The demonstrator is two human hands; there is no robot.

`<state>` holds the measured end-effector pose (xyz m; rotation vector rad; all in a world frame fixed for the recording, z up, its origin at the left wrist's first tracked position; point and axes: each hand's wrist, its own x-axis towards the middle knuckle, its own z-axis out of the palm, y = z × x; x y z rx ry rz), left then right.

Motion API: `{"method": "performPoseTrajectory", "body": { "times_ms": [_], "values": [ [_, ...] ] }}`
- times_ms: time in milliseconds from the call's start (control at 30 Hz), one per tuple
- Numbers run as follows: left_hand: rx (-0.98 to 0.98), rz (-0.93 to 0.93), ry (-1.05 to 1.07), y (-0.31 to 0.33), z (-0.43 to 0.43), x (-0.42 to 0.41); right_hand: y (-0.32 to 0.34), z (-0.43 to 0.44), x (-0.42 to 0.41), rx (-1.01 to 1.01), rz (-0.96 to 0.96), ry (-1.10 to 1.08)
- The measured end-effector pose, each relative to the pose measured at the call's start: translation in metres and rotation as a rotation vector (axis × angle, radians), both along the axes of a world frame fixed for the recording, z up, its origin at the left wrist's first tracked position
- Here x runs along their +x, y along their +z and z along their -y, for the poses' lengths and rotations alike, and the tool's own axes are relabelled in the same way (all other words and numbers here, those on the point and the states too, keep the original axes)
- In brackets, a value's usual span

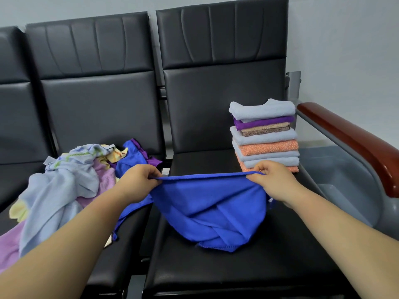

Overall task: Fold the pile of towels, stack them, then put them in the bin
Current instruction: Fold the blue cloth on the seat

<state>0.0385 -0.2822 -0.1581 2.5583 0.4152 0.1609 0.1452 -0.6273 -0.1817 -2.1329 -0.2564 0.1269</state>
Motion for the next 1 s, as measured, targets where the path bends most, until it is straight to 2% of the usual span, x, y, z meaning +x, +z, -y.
{"method": "performPoseTrajectory", "body": {
  "times_ms": [167,333,400,600,767,833,900,1000],
  "values": [
    [-0.232,-0.037,0.145,-0.008,-0.014,-0.009,-0.007,0.013,-0.001,-0.134,-0.098,0.06],
    [-0.738,-0.195,0.293,-0.008,-0.028,-0.019,-0.006,0.022,-0.002,-0.174,-0.097,0.075],
    [-0.878,-0.244,0.376,-0.006,-0.03,-0.022,-0.007,0.028,-0.001,-0.182,-0.117,0.089],
    [-1.095,-0.223,0.498,-0.007,-0.032,-0.025,-0.016,0.037,0.004,-0.219,-0.131,0.022],
    [-1.297,-0.04,0.524,-0.009,-0.031,-0.022,-0.017,0.039,0.006,-0.179,-0.073,-0.14],
    [-1.348,0.047,0.525,-0.011,-0.034,-0.019,-0.013,0.037,0.007,0.006,-0.159,-0.235],
    [-1.365,0.078,0.516,-0.011,-0.035,-0.018,-0.006,0.028,0.003,0.199,-0.357,-0.257],
    [-1.312,0.028,0.509,-0.009,-0.03,-0.018,-0.008,0.01,-0.002,0.164,-0.394,-0.168]
  ]
}}
